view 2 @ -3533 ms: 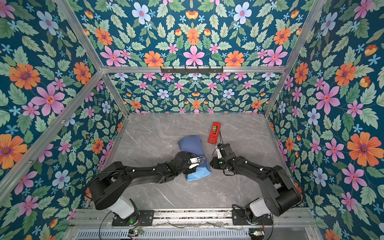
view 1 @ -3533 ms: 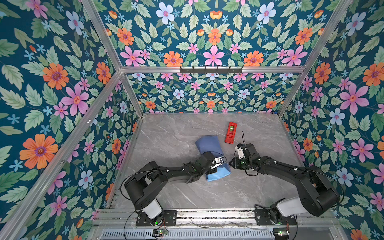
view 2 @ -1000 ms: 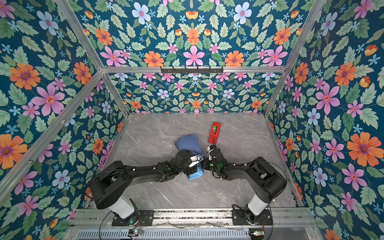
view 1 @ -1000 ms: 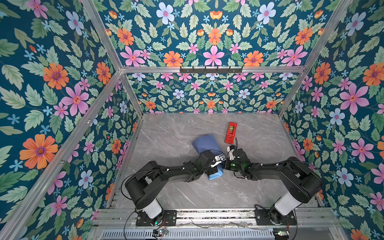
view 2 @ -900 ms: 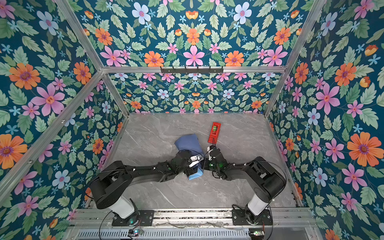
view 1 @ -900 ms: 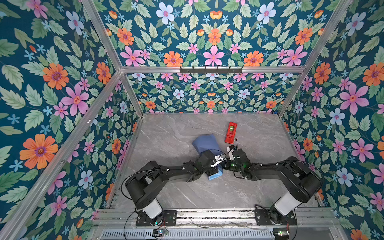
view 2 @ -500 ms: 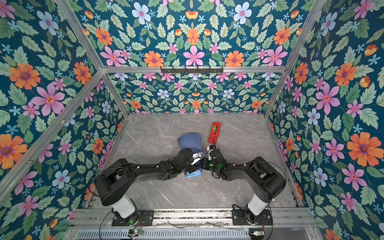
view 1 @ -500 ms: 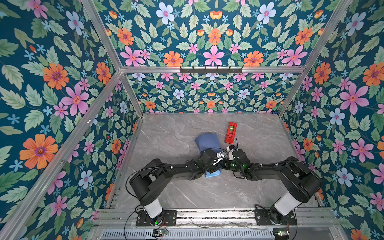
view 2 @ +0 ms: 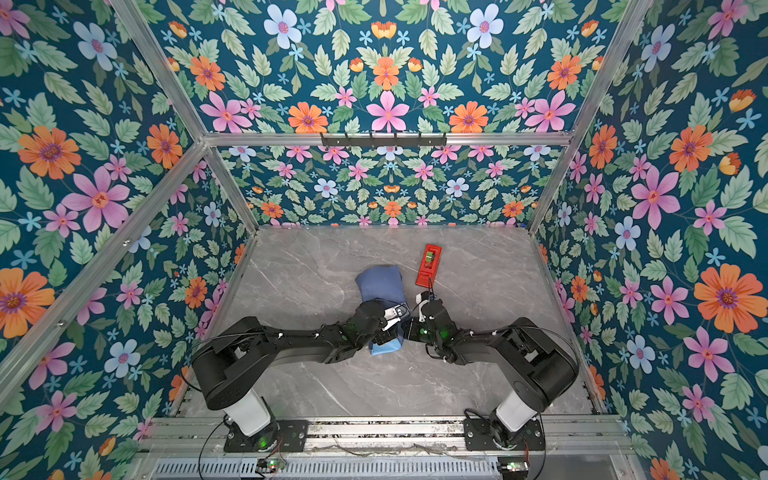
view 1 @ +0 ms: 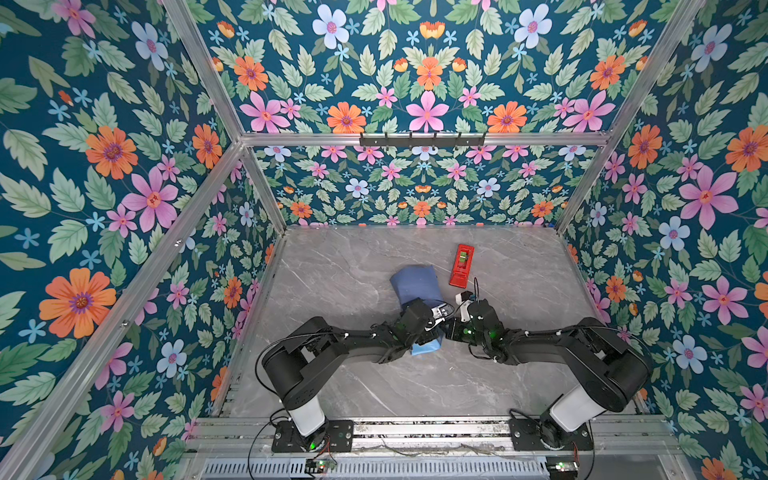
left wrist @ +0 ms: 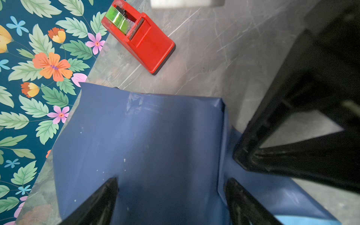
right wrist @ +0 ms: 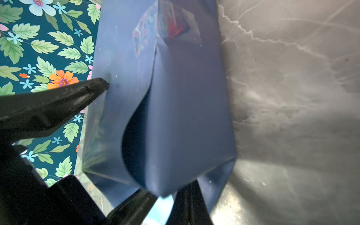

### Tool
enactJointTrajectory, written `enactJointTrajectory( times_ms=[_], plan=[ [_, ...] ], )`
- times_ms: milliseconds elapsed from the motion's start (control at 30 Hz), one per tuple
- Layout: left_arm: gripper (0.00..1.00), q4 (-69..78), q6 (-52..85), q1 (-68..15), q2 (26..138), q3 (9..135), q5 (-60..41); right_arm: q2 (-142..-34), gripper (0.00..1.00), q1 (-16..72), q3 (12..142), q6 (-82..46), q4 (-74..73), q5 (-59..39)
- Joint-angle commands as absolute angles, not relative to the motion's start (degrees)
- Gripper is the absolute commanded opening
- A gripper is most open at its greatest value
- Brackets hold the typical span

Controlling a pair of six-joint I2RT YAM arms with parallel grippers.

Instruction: Wrap the gift box in paper

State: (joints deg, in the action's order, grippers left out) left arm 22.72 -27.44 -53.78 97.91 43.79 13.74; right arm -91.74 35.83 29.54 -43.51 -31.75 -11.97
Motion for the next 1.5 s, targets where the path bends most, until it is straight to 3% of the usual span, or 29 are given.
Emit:
enactJointTrajectory(
  times_ms=[0, 667, 1467],
  plan=[
    [0.88, 16.3, -26.7, -53.7, 98.3, 43.4, 13.6, -91.8, 0.04, 35.9, 30.0, -43.5, -30.4, -10.3],
    [0.89, 15.3, -26.1, -53.7, 99.1, 44.4, 13.7, -100.4, 0.04, 36.4, 32.3, -45.8, -37.5, -12.3],
    [0.89, 15.4, -26.0, -53.7, 98.9, 44.1, 14.1, -101.3, 0.04, 37.3, 31.8, -47.4, -43.9, -13.3]
  ],
)
